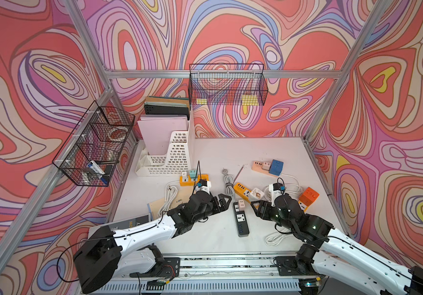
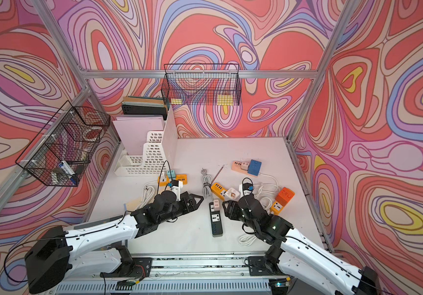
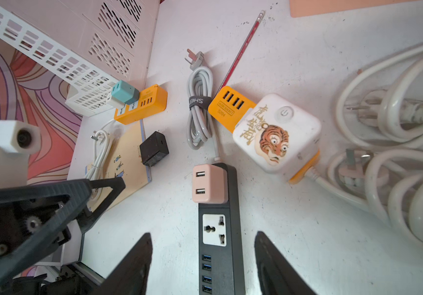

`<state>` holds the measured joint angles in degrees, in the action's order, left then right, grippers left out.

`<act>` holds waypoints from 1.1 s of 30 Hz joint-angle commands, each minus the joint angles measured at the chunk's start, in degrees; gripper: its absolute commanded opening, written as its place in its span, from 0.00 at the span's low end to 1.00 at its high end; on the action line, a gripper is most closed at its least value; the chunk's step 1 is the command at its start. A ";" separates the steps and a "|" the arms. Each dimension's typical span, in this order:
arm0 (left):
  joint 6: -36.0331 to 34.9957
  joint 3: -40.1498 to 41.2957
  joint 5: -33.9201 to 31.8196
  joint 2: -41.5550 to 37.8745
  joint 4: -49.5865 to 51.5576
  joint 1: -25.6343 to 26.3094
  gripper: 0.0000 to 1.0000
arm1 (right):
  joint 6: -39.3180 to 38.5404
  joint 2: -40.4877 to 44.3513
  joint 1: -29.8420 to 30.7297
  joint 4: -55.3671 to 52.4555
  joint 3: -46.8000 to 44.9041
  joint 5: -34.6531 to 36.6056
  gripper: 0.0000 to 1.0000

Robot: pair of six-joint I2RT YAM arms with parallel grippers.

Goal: Pull the plug off the socket
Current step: Remove the plug from the socket.

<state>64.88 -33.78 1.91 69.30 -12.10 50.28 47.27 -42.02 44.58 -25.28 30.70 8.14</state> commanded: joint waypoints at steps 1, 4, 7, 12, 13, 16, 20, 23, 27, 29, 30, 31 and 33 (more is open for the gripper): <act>3.83 -4.15 -0.63 2.20 7.78 0.50 0.87 | -1.51 1.37 -0.06 2.25 -1.52 1.92 0.66; 4.14 -7.48 -1.86 4.22 11.99 1.67 0.87 | -3.01 2.76 -0.09 2.48 -2.68 1.68 0.65; 5.66 -10.33 -3.62 6.50 15.19 3.64 0.87 | -3.79 3.02 -0.18 3.71 -4.28 -0.64 0.65; 7.54 -14.51 -4.19 10.84 16.47 6.18 0.87 | -3.50 2.76 -0.52 3.10 -3.45 -7.21 0.64; 7.62 -15.10 -3.90 11.85 16.40 6.29 0.87 | -3.58 2.97 -0.51 2.81 -3.43 -7.35 0.64; 7.25 -15.88 -2.86 14.38 15.54 6.23 0.86 | -3.61 2.90 -0.56 3.49 -3.36 -8.42 0.64; 4.99 -16.16 -2.82 14.61 17.67 6.23 0.86 | -2.79 -3.00 -0.58 7.36 -1.82 -13.62 0.64; 3.33 -14.91 -5.88 12.43 21.60 6.04 0.87 | -3.26 -11.05 -0.58 7.23 1.75 -14.71 0.64; 4.81 -10.70 -6.41 8.16 24.56 2.14 0.88 | -2.98 -20.04 -0.57 0.02 8.77 -9.69 0.64; 5.70 -7.93 -4.59 6.26 23.39 -0.49 0.88 | -3.19 -23.14 -0.62 -1.94 11.36 -6.98 0.64; 5.99 -6.63 -3.75 5.42 22.93 -1.54 0.88 | -3.60 -25.07 -0.58 -2.86 12.90 -5.91 0.65; 6.03 -5.67 -3.09 4.62 22.69 -2.17 0.87 | -3.80 -27.20 -0.62 -4.52 14.88 -4.60 0.65; 5.24 -4.22 -2.60 3.34 22.09 -2.50 0.88 | -3.86 -31.35 -0.55 -7.70 18.65 -2.31 0.65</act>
<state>70.52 -39.72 -2.15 74.17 8.40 48.10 44.18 -69.95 44.21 -27.44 46.02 1.02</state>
